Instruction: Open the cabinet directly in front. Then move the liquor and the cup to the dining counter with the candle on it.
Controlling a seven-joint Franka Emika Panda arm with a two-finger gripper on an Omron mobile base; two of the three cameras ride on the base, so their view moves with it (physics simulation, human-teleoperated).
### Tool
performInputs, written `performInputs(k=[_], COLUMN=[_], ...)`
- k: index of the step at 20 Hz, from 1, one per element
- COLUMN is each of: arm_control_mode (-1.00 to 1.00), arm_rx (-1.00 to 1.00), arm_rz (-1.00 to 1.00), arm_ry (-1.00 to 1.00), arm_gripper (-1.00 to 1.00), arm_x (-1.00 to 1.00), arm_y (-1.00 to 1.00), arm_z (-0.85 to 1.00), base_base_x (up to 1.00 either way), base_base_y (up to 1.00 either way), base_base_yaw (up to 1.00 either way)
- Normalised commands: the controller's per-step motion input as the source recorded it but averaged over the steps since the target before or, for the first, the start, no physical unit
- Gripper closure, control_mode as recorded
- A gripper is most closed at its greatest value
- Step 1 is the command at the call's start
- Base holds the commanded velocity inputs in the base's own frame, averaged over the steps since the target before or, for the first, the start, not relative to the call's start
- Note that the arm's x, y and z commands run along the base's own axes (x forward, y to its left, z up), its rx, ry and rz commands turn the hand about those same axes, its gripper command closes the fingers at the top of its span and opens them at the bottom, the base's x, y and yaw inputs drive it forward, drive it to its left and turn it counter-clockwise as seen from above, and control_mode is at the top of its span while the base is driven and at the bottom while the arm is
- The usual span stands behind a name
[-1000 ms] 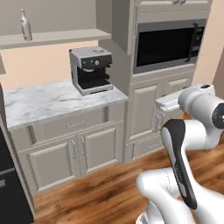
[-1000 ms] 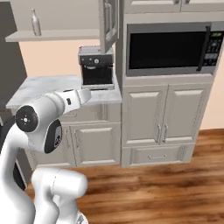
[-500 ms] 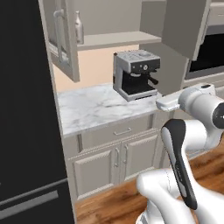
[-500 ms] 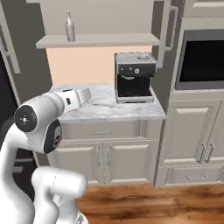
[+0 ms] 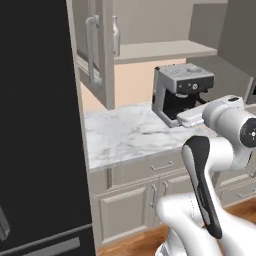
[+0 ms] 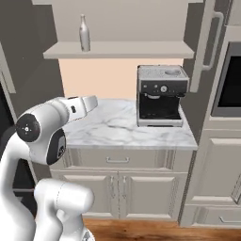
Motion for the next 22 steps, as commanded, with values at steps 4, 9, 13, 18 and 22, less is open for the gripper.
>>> performInputs(k=[4,9,13,18,22], arm_control_mode=[1.00,1.00,1.00,1.00,1.00], arm_rx=[0.00,0.00,0.00,0.00,0.00], arm_rz=[0.00,0.00,0.00,0.00,0.00], arm_ry=[0.00,0.00,0.00,0.00,0.00], arm_gripper=[-1.00,-1.00,-1.00,-1.00,-1.00], arm_x=[0.00,0.00,0.00,0.00,0.00], arm_y=[0.00,0.00,0.00,0.00,0.00], arm_z=[0.00,0.00,0.00,0.00,0.00], base_base_x=[0.21,0.53,1.00,0.95,1.00], base_base_y=[-0.32,0.00,0.04,0.04,0.11], base_base_yaw=[0.21,0.00,-0.03,-0.03,-0.03])
